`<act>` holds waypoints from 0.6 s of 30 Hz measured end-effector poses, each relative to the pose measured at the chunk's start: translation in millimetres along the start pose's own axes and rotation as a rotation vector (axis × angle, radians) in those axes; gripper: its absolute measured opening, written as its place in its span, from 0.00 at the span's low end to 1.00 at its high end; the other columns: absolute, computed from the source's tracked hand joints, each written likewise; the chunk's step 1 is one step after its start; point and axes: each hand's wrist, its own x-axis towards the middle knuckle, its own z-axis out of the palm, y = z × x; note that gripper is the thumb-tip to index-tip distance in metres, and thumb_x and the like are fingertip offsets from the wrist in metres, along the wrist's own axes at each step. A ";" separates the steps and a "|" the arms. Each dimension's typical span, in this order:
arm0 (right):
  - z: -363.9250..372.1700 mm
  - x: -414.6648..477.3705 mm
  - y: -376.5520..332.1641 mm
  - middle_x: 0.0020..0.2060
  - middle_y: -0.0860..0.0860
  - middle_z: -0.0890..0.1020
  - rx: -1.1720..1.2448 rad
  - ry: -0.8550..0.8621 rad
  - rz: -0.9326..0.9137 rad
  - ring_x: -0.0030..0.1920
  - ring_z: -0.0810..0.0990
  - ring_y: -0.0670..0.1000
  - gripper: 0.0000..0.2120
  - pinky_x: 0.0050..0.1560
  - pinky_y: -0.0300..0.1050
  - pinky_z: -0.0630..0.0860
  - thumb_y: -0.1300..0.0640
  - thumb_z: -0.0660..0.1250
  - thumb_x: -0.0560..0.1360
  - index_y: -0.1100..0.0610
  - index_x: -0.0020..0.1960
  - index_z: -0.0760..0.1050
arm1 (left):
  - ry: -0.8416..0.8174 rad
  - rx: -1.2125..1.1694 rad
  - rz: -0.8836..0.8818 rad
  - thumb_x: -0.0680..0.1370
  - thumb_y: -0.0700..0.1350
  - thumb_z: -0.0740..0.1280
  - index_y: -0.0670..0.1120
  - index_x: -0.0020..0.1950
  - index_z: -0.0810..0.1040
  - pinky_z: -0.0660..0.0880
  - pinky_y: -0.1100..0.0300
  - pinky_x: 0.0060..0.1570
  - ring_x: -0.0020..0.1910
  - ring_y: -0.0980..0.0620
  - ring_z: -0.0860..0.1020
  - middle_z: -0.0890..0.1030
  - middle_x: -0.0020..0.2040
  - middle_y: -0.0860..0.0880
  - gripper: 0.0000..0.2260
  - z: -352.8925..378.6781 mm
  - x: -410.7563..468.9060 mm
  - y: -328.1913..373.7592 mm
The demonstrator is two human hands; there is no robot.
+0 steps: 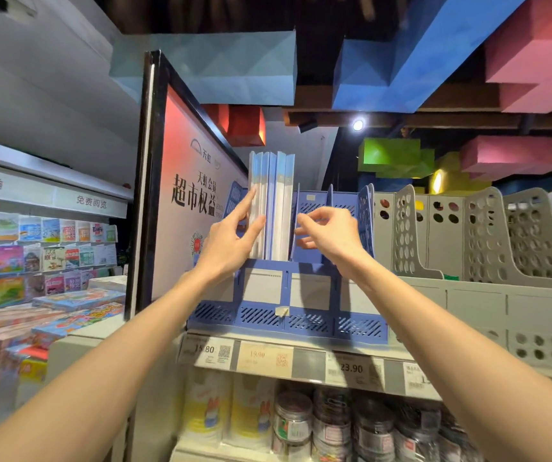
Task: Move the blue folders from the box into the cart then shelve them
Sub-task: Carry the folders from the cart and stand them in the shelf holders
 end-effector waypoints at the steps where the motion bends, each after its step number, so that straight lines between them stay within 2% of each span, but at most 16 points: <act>1: -3.3 -4.3 -2.8 0.39 0.55 0.86 -0.046 0.046 -0.051 0.37 0.86 0.50 0.08 0.42 0.46 0.85 0.55 0.69 0.78 0.60 0.47 0.82 | 0.052 -0.022 -0.005 0.80 0.63 0.62 0.72 0.75 0.60 0.75 0.54 0.62 0.63 0.56 0.78 0.79 0.66 0.52 0.24 0.3 -3.5 4.0; 3: -4.0 -18.3 -6.8 0.36 0.51 0.86 -0.121 0.085 -0.153 0.38 0.86 0.47 0.07 0.43 0.46 0.84 0.54 0.68 0.77 0.58 0.46 0.82 | 0.101 -0.025 -0.005 0.81 0.60 0.64 0.63 0.73 0.72 0.77 0.57 0.60 0.58 0.60 0.80 0.82 0.62 0.53 0.19 -2.4 -14.6 13.4; 6: 5.0 -43.4 -11.7 0.37 0.48 0.85 -0.199 0.051 -0.237 0.40 0.84 0.46 0.06 0.46 0.43 0.79 0.54 0.67 0.76 0.55 0.46 0.81 | 0.120 -0.017 -0.055 0.82 0.56 0.65 0.52 0.58 0.83 0.81 0.51 0.52 0.48 0.59 0.83 0.85 0.53 0.56 0.12 -12.1 -31.6 26.1; 8: 16.2 -62.2 -14.2 0.38 0.47 0.85 -0.143 0.022 -0.252 0.41 0.83 0.45 0.06 0.47 0.44 0.79 0.54 0.67 0.77 0.54 0.47 0.81 | 0.113 -0.065 -0.132 0.82 0.54 0.64 0.48 0.51 0.84 0.80 0.52 0.38 0.38 0.54 0.85 0.86 0.48 0.52 0.13 -22.9 -47.4 33.0; 10: 28.6 -80.7 -17.0 0.39 0.47 0.85 -0.017 0.002 -0.251 0.41 0.84 0.45 0.05 0.48 0.46 0.80 0.54 0.67 0.77 0.54 0.47 0.80 | 0.113 -0.082 -0.183 0.83 0.49 0.64 0.42 0.48 0.84 0.74 0.62 0.30 0.32 0.51 0.84 0.86 0.46 0.47 0.14 -32.8 -67.1 43.1; 13: 50.4 -110.8 -21.9 0.40 0.47 0.85 0.192 -0.040 -0.239 0.43 0.85 0.47 0.04 0.50 0.51 0.81 0.53 0.67 0.77 0.50 0.46 0.79 | 0.125 -0.082 -0.192 0.84 0.44 0.63 0.37 0.48 0.83 0.72 0.69 0.27 0.30 0.56 0.82 0.86 0.45 0.42 0.14 -53.0 -101.2 66.2; 15: 67.9 -135.2 -27.1 0.41 0.48 0.85 0.300 -0.078 -0.231 0.43 0.85 0.48 0.03 0.50 0.54 0.81 0.54 0.66 0.78 0.49 0.45 0.78 | 0.113 -0.094 -0.206 0.84 0.42 0.63 0.35 0.49 0.82 0.72 0.70 0.27 0.32 0.59 0.82 0.85 0.46 0.39 0.13 -73.6 -127.7 76.3; 18: 99.7 -177.0 -35.6 0.42 0.48 0.85 0.427 -0.161 -0.212 0.46 0.85 0.48 0.04 0.51 0.55 0.81 0.51 0.66 0.78 0.49 0.46 0.79 | 0.113 -0.018 -0.253 0.83 0.40 0.63 0.34 0.51 0.81 0.72 0.70 0.28 0.34 0.58 0.83 0.85 0.46 0.39 0.10 -116.8 -179.1 81.8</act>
